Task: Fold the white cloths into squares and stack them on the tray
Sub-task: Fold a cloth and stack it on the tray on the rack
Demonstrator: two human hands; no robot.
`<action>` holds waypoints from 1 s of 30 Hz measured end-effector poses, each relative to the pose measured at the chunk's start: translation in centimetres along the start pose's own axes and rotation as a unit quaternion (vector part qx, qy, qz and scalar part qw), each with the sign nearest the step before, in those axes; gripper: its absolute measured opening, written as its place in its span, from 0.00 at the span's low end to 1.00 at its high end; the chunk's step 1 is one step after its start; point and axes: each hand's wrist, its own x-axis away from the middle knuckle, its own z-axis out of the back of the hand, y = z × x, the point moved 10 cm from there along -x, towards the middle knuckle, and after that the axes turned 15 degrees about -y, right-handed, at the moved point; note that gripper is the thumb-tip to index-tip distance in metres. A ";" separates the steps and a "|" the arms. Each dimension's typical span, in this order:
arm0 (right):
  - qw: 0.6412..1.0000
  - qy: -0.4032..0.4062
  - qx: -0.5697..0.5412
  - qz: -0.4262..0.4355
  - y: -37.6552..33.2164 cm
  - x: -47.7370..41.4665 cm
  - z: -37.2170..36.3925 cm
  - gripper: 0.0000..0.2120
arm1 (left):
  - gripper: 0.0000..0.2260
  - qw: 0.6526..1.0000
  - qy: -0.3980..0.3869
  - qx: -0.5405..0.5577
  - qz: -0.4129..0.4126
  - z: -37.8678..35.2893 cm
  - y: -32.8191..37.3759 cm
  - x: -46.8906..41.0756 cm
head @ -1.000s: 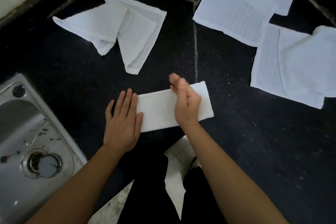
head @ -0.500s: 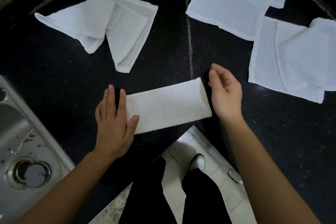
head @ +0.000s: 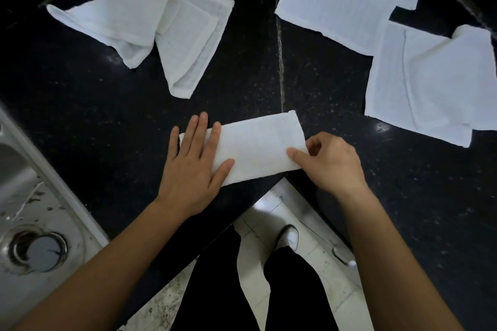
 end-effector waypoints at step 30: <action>0.951 0.054 0.082 0.294 -14.1 -3.0 11.4 0.23 | 0.03 0.962 0.025 0.247 -0.112 18.0 1.1 -13.4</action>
